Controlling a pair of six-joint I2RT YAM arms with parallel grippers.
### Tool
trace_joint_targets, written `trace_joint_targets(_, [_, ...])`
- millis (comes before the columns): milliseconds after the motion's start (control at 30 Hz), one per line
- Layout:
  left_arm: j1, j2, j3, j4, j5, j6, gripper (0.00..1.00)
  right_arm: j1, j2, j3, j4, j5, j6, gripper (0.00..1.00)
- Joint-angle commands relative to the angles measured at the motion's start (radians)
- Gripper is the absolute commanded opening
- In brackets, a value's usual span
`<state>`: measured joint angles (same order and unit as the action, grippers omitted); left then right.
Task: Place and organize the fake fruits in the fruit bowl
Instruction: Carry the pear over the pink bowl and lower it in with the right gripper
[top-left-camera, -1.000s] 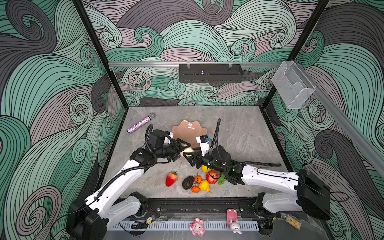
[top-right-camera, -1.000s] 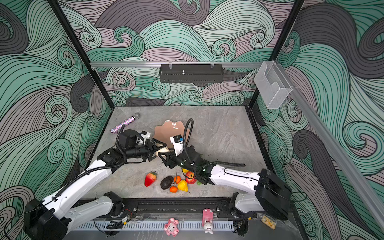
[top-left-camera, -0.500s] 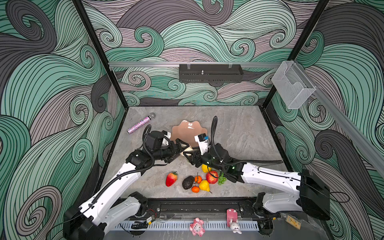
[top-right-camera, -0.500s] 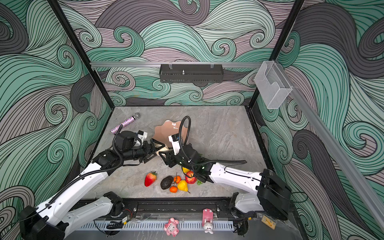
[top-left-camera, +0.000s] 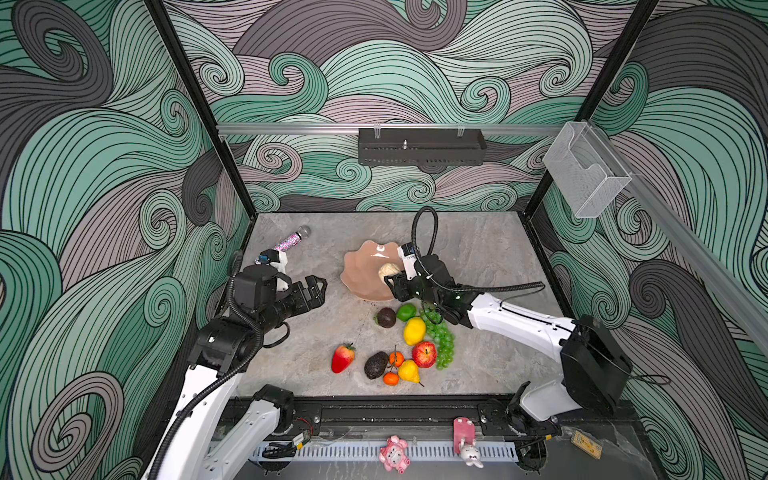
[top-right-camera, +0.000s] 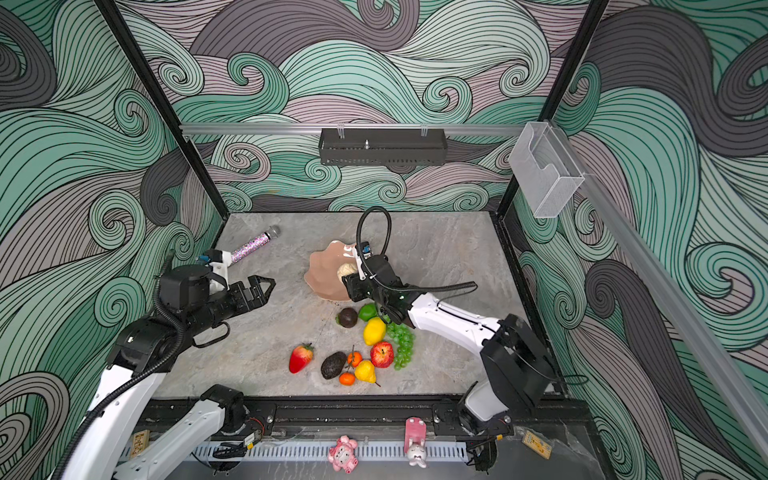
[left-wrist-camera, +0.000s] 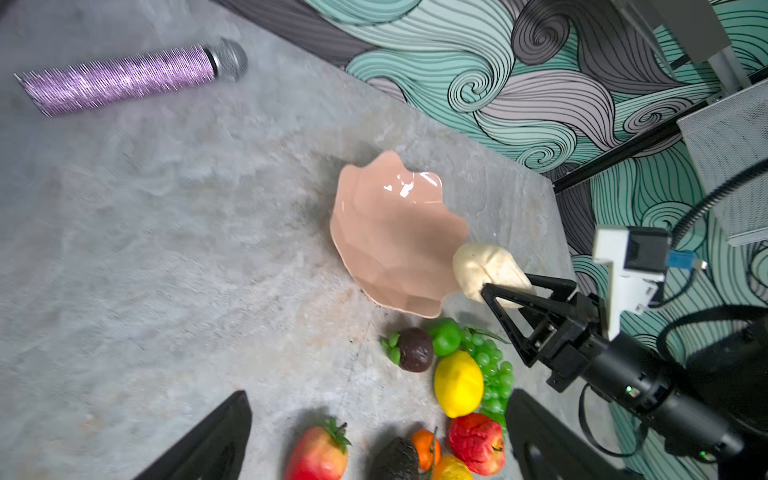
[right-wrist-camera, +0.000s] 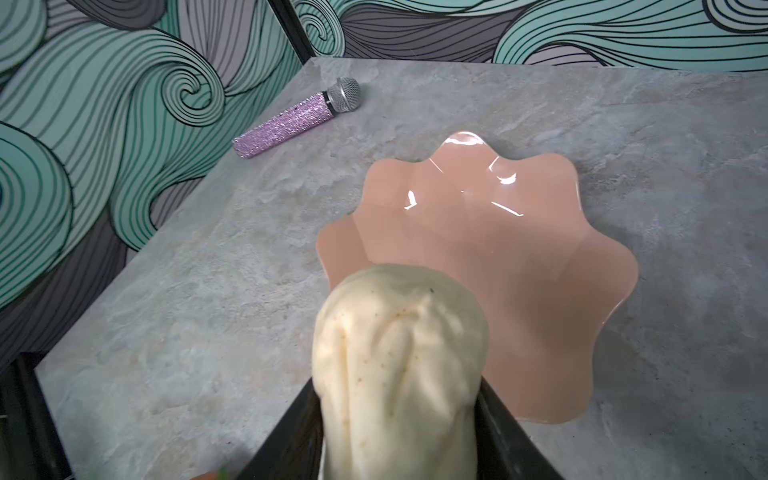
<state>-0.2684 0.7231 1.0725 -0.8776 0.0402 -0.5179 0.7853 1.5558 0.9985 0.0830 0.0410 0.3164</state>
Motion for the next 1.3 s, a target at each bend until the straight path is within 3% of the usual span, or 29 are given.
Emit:
trace_joint_targets(0, [0.006, -0.043, 0.026, -0.078, -0.153, 0.147, 0.98, -0.019, 0.066, 0.07, -0.043, -0.025, -0.063, 0.52])
trace_joint_targets(167, [0.0, -0.059, -0.024, -0.057, -0.188, 0.202, 0.97, -0.044, 0.215, 0.195, -0.12, -0.075, -0.112, 0.53])
trace_joint_targets(533, [-0.057, -0.082, -0.109, -0.027, -0.241, 0.211, 0.98, -0.049, 0.403, 0.342, -0.192, -0.045, -0.162, 0.53])
trace_joint_targets(700, [-0.064, -0.085, -0.116, -0.022, -0.251, 0.212, 0.98, -0.051, 0.441, 0.354, -0.215, 0.013, -0.152, 0.54])
trace_joint_targets(1267, [-0.072, -0.084, -0.117, -0.023, -0.271, 0.214, 0.98, -0.05, 0.472, 0.372, -0.235, 0.035, -0.158, 0.67])
